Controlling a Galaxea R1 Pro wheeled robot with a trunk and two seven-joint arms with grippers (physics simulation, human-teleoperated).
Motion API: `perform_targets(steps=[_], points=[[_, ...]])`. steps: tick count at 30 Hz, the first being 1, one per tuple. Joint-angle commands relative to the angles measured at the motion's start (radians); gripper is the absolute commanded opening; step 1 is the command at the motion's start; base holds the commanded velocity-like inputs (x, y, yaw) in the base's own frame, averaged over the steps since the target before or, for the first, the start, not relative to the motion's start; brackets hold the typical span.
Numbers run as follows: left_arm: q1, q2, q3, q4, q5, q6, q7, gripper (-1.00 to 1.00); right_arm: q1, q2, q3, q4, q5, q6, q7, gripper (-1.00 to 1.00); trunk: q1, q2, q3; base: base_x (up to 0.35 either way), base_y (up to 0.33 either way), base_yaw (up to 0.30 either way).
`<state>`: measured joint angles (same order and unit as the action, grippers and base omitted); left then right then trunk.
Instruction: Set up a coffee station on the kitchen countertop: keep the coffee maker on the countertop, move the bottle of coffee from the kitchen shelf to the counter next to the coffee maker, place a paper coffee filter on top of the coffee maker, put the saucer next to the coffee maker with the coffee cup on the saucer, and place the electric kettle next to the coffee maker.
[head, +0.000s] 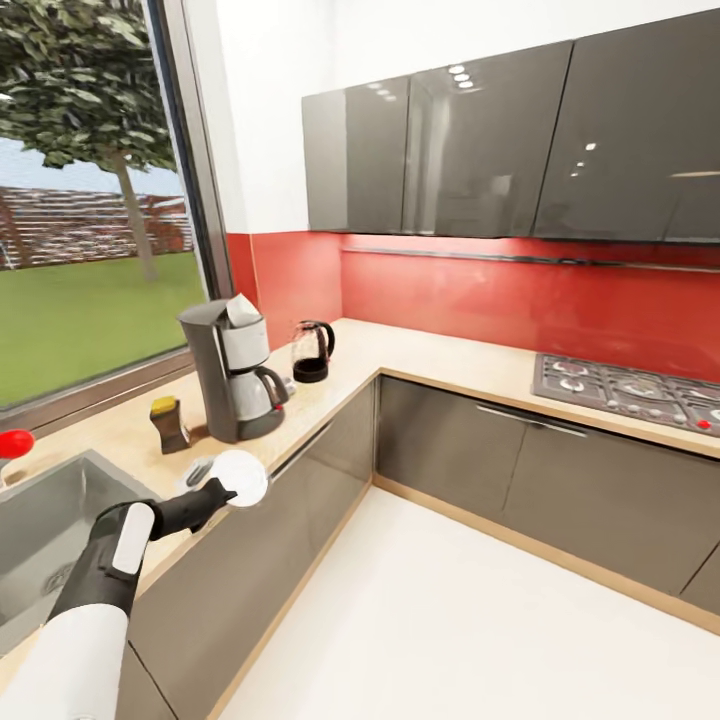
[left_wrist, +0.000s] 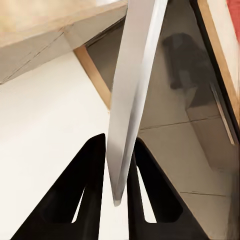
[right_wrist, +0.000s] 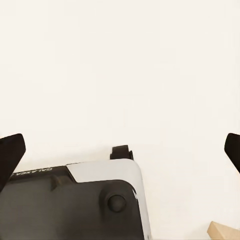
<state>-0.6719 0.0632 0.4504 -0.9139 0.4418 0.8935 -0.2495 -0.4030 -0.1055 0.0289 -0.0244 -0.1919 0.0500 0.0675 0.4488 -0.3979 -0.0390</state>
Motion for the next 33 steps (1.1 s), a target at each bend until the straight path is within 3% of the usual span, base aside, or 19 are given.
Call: perform_targets(steps=[1, 9, 13, 17, 21, 22, 24, 29, 33], points=[[-0.001, 0.001, 0.022, 0.0, -0.005, 0.006, -0.007, -1.0, 0.0, 0.0, 0.003, -0.002, -0.009, 0.005, 0.003, 1.0, 0.001, -0.002, -0.002, 0.294, -0.012, 0.0], [0.001, 0.045, 0.081, 0.0, -0.006, 0.007, -0.007, -1.0, 0.0, 0.0, 0.003, -0.002, -0.009, 0.005, 0.003, 1.0, 0.001, -0.002, -0.002, 0.065, -0.002, 0.0], [0.001, 0.052, 0.1, 0.0, -0.009, 0.007, -0.007, -1.0, 0.0, 0.001, 0.003, -0.002, -0.01, 0.0, 0.004, 1.0, 0.001, -0.002, -0.002, 0.003, 0.0, 0.0], [0.002, 0.055, 0.108, 0.0, -0.011, 0.005, -0.004, -1.0, 0.0, -0.007, 0.003, -0.004, -0.008, -0.077, 0.004, 1.0, 0.001, -0.002, -0.002, 0.0, 0.0, 0.0], [0.002, 0.053, 0.177, 0.0, -0.01, 0.003, 0.047, -1.0, 0.0, -0.01, 0.003, -0.005, -0.008, -0.099, 0.007, 1.0, 0.001, -0.002, -0.002, 0.0, 0.0, 0.0], [0.002, 0.053, 0.177, 0.0, -0.01, 0.003, 0.047, -1.0, 0.0, -0.01, 0.003, -0.005, -0.008, -0.099, 0.007, 1.0, 0.001, -0.002, -0.002, 0.0, 0.0, 0.0], [0.002, 0.05, 0.215, 0.0, -0.012, 0.001, 0.104, -1.0, 0.0, -0.008, 0.003, -0.005, -0.008, -0.1, 0.009, 1.0, 0.001, -0.002, -0.002, 0.0, 0.0, 0.0], [0.001, 0.046, 0.223, 0.0, -0.014, 0.001, 0.116, -1.0, 0.0, -0.007, 0.004, -0.005, -0.007, -0.101, 0.009, 1.0, 0.001, -0.002, -0.002, 0.0, 0.0, 0.0], [-0.007, 0.04, 0.223, 0.0, -0.008, 0.001, 0.191, -1.0, 0.0, -0.007, 0.004, -0.005, -0.007, -0.101, 0.009, 1.0, 0.001, -0.002, -0.002, 0.0, 0.0, 0.0]])
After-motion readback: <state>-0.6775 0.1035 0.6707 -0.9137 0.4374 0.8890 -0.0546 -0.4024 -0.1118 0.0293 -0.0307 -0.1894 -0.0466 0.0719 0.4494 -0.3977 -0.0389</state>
